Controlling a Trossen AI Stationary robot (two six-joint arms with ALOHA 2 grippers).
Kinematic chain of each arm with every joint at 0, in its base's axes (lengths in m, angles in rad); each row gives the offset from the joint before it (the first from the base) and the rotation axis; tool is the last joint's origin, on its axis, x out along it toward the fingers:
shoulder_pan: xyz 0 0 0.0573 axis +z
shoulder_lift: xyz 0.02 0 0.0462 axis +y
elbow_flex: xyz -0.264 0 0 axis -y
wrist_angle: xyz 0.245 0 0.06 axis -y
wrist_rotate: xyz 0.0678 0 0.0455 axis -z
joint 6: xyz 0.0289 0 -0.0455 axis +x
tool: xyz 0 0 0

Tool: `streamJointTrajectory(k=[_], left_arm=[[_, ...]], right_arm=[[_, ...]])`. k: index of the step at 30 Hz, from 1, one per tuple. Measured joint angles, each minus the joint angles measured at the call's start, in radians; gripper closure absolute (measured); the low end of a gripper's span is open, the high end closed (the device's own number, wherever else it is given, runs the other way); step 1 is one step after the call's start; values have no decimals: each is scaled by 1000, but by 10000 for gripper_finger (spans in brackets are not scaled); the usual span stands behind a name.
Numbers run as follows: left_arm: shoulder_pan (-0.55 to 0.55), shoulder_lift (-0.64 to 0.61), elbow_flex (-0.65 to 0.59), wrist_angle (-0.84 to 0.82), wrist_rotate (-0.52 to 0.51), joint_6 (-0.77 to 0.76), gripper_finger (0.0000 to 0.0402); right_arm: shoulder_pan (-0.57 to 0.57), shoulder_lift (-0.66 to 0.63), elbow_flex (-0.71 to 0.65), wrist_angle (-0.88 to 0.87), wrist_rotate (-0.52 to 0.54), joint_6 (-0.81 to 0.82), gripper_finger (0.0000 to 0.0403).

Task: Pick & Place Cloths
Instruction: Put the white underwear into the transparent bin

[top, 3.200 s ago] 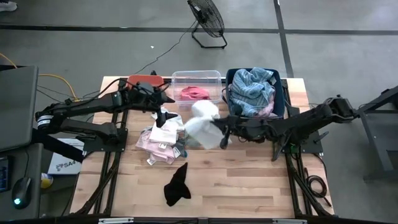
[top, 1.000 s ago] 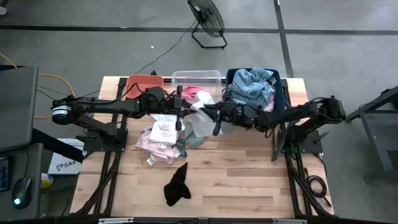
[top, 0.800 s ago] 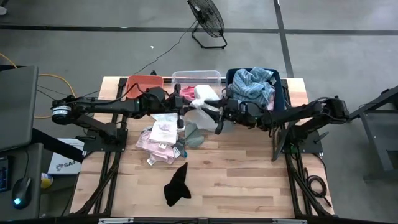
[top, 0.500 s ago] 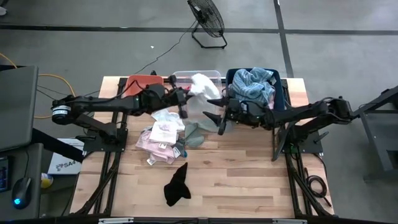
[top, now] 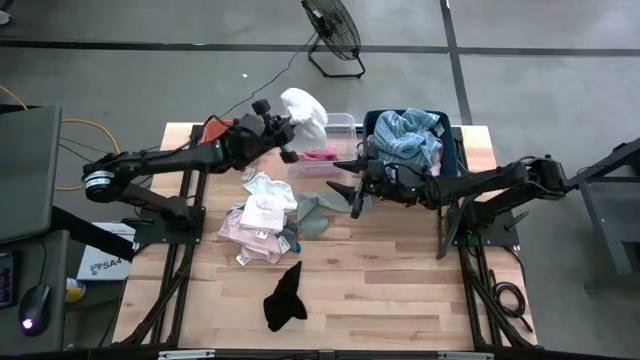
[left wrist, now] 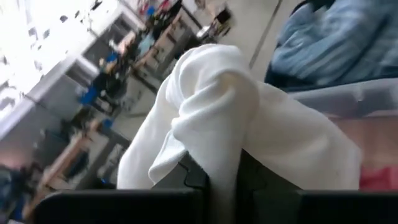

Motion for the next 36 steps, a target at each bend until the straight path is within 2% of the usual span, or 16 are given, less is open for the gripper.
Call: streamJointTrajectory(k=[5,12,15,21,24,30,36], left_arm=[[101,18,0,-39,162,-113,382],[144,88,0,-63,339,-219,382],[140,121,-1,-68,374,-223,382],[148,183,-1,-60,372,-271,379],[148,188,-1,-59,369,-279,345],[147,177,-1,-29,375,-296,236],[147,176,-1,-47,459,-307,120]], right_arm=[[0,0,0,-15,0,1,151],[0,0,0,-22,0,1,151],[0,0,0,-25,0,1,151],[0,0,0,-27,0,1,151],[0,0,0,-27,0,1,151],[0,0,0,-48,0,14,151],[0,1,0,-97,0,50,151]])
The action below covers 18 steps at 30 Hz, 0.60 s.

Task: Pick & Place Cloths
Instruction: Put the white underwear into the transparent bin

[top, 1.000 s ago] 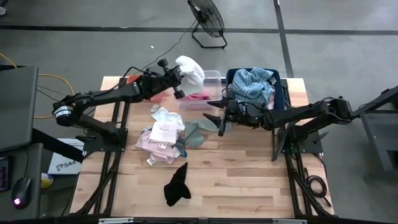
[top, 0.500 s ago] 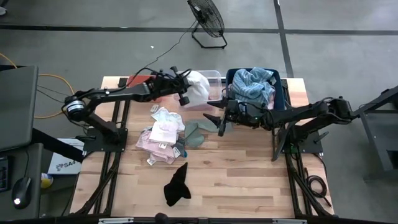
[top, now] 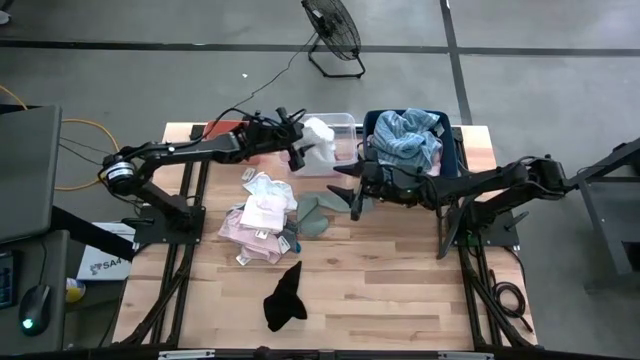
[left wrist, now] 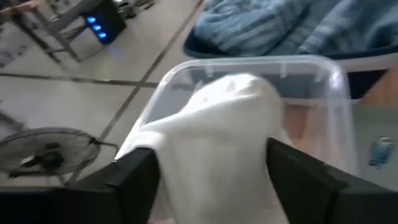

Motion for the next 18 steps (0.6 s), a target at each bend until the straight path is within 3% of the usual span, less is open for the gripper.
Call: streamJointTrajectory(k=[6,11,18], left_arm=[[-1,-17,0,-50,32,-21,57],[0,-57,0,-95,28,-24,51],[0,-130,0,-94,-66,-50,52]], right_arm=[[0,0,0,-21,0,0,151],[0,0,0,-43,41,0,151],[0,0,0,-51,61,26,151]])
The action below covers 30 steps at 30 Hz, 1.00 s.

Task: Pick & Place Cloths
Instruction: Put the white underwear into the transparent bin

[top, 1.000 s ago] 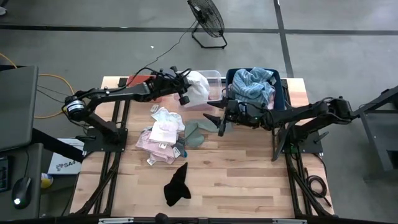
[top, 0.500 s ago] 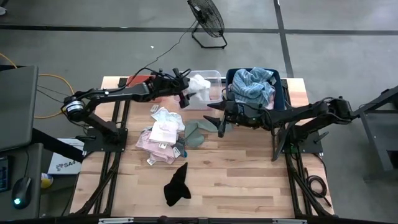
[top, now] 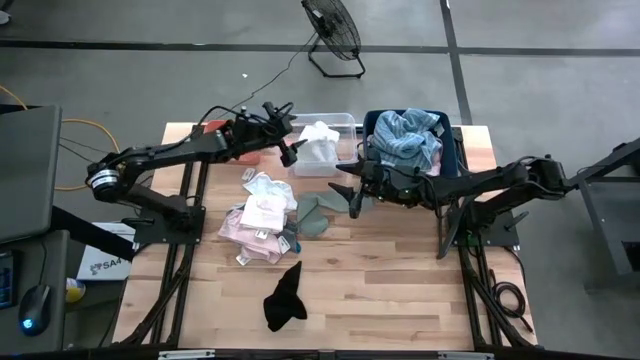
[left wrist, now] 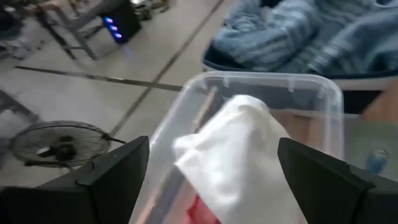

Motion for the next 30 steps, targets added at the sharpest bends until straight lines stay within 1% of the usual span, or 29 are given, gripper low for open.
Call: streamJointTrajectory(k=[2,3,5,8,12,13,20,23,25,30], left_arm=[[0,-12,0,-1,-1,0,65],[0,-15,0,2,5,0,78],[0,-17,0,-1,46,-4,117],[0,-10,0,2,91,-23,206],[0,12,0,9,107,-24,357],[0,22,0,25,107,-29,379],[0,119,0,123,125,-52,399],[0,160,0,153,86,-67,400],[2,181,0,151,56,-79,400],[19,218,0,112,53,-114,401]], right_arm=[[0,0,0,0,0,0,151],[0,0,0,0,0,0,151],[0,0,0,0,0,0,151],[0,0,0,0,12,0,151],[0,0,0,0,18,1,151],[0,0,0,0,18,1,151],[0,0,0,1,18,1,151],[0,0,0,1,18,1,151],[0,0,0,1,18,1,151],[0,0,0,0,18,1,151]])
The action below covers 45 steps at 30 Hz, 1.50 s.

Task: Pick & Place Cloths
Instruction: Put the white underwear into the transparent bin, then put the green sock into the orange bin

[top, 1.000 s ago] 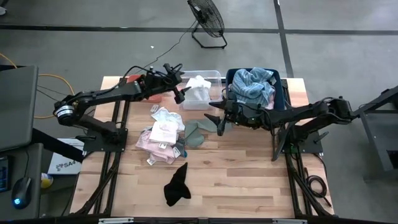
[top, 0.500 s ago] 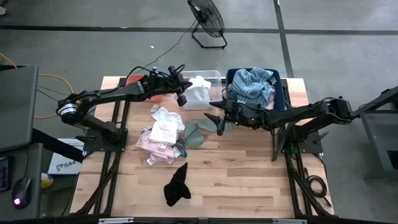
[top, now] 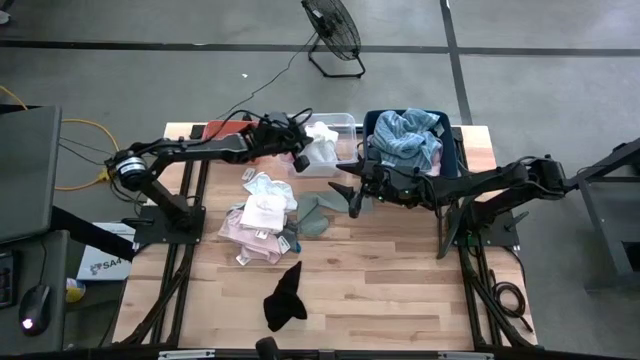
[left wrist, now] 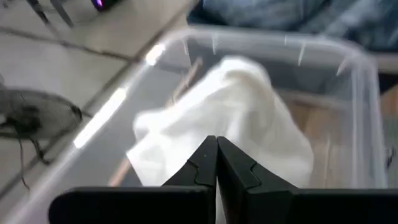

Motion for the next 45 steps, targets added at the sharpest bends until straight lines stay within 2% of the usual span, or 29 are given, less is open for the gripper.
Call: streamJointTrajectory(k=[5,9,12,17,23,29,33,39,42,45], left_arm=[[32,0,1,-78,7,-22,401],[60,-25,1,-112,66,-37,401],[63,-64,1,-113,121,-33,400],[60,-175,1,-156,142,16,381],[60,-336,1,-294,198,61,313],[60,-476,1,-460,416,62,219],[57,-537,1,-545,439,52,183],[58,-559,1,-582,434,40,174],[58,-559,1,-585,434,40,174],[58,-558,1,-585,433,39,174]], right_arm=[[0,0,0,0,0,4,151],[0,0,0,-2,0,21,151],[0,0,0,-23,-3,26,151],[0,0,0,-119,-35,46,151],[10,61,0,-154,-61,0,151],[21,197,0,-117,-62,-89,151],[35,305,0,-46,-51,-201,151],[66,451,0,34,78,-333,151],[73,495,0,33,167,-341,151],[72,521,0,31,207,-341,151]])
